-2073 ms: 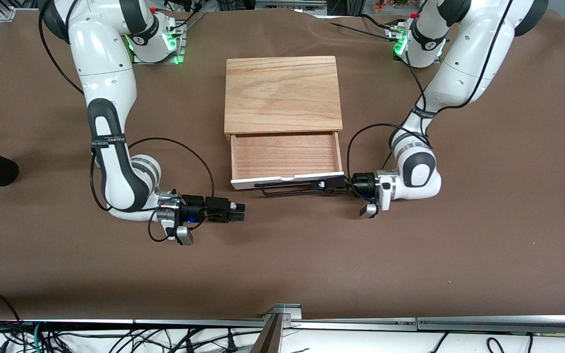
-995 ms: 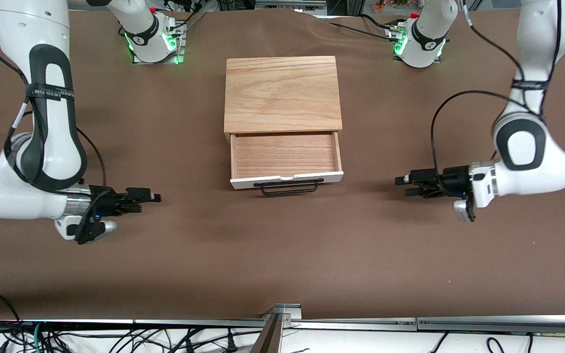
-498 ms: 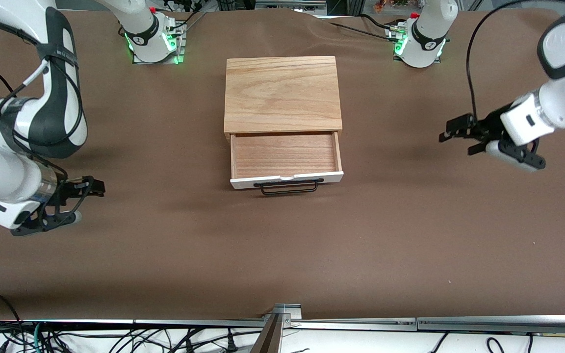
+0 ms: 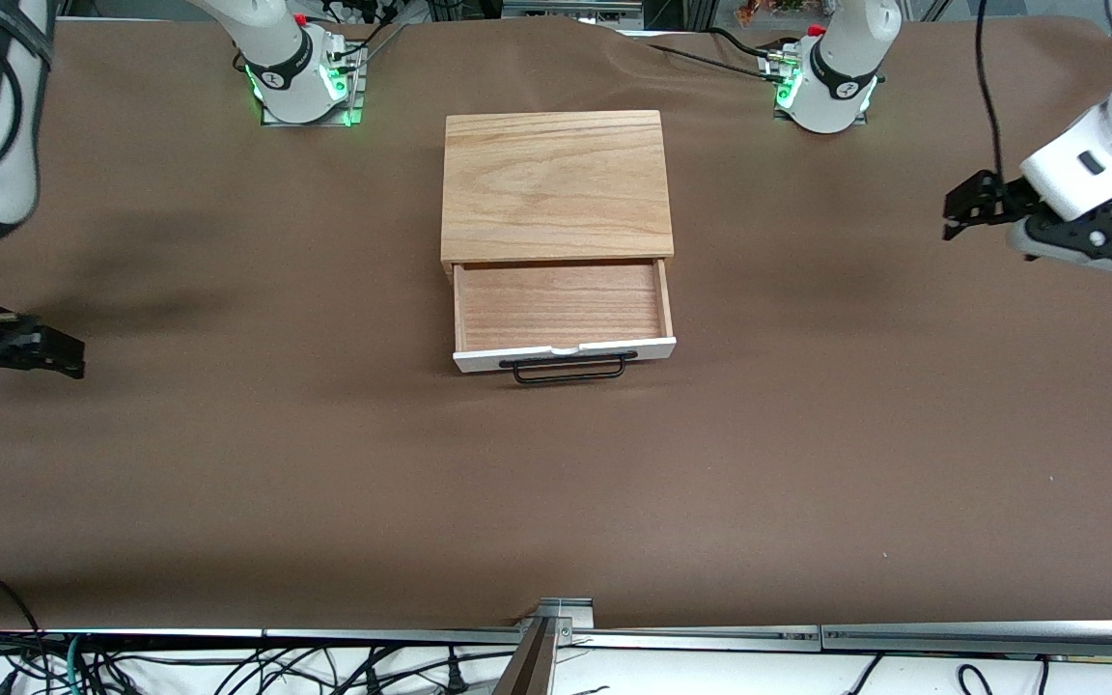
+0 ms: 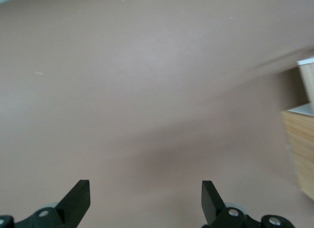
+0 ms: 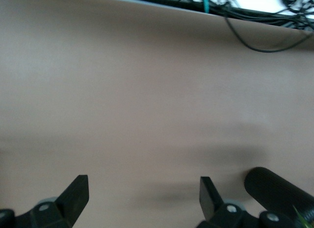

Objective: Pull top drawer with both arms simultaneously

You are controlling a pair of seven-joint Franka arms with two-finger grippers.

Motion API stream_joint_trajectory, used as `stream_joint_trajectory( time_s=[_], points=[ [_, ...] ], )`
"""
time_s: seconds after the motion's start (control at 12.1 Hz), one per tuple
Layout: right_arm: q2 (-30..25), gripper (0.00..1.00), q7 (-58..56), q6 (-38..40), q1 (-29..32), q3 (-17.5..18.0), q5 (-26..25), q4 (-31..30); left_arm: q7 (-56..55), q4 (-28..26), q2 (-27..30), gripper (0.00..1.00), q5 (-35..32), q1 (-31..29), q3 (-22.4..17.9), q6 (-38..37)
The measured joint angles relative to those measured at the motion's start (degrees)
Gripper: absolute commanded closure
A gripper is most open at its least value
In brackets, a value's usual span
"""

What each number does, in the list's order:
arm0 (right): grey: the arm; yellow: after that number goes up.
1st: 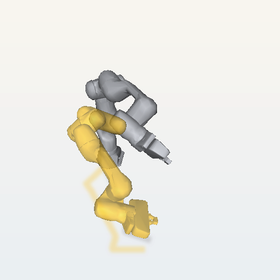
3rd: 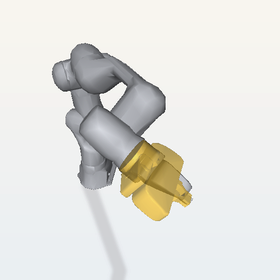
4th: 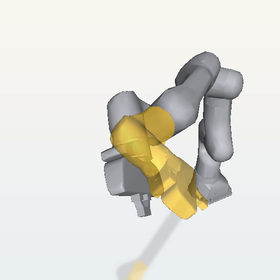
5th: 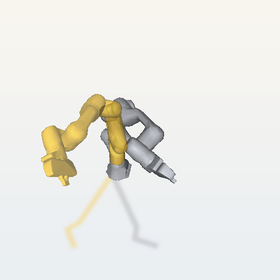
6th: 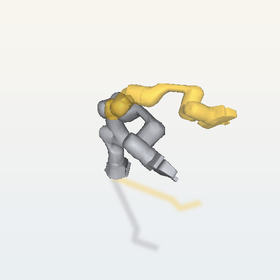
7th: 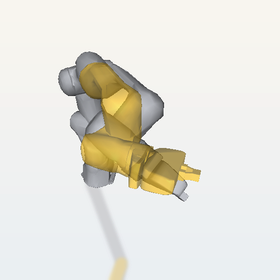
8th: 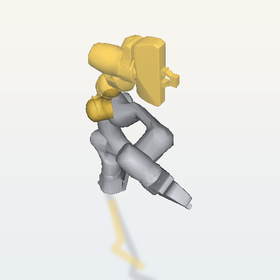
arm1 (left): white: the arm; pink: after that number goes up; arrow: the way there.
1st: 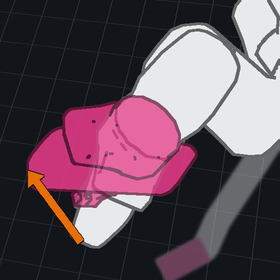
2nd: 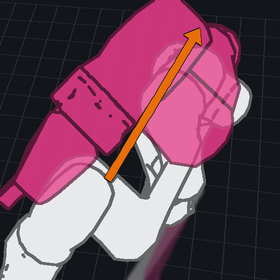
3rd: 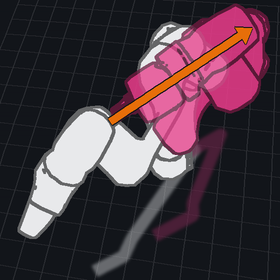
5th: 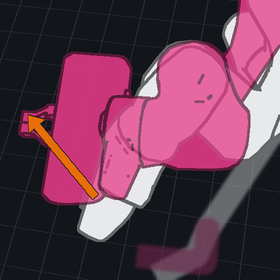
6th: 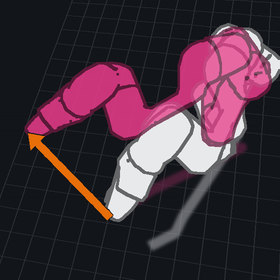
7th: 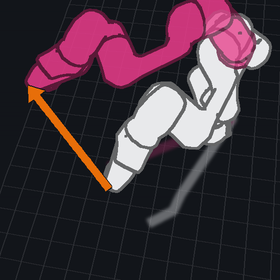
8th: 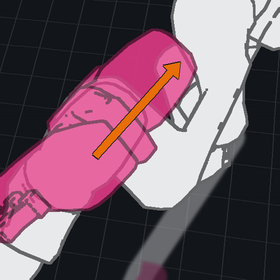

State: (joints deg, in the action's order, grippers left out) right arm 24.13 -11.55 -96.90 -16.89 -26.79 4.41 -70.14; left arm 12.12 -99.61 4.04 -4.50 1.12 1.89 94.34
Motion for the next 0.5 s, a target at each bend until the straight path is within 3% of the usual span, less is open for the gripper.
stream_joint_trajectory(
  time_s=[0.25, 0.5],
  points=[
    [-9.74, 0.0, 1.32, 0.79, 9.72, 8.46, -0.4, -6.37, 0.06, 1.37, -0.29, 0.0, -0.43, 0.42, 0.03, -1.4],
    [-19.93, 0.0, 1.32, 3.37, 13.0, 11.28, -1.99, -18.43, 0.07, 1.45, -0.98, 0.0, -0.43, 0.62, 0.08, -2.57]
  ],
)
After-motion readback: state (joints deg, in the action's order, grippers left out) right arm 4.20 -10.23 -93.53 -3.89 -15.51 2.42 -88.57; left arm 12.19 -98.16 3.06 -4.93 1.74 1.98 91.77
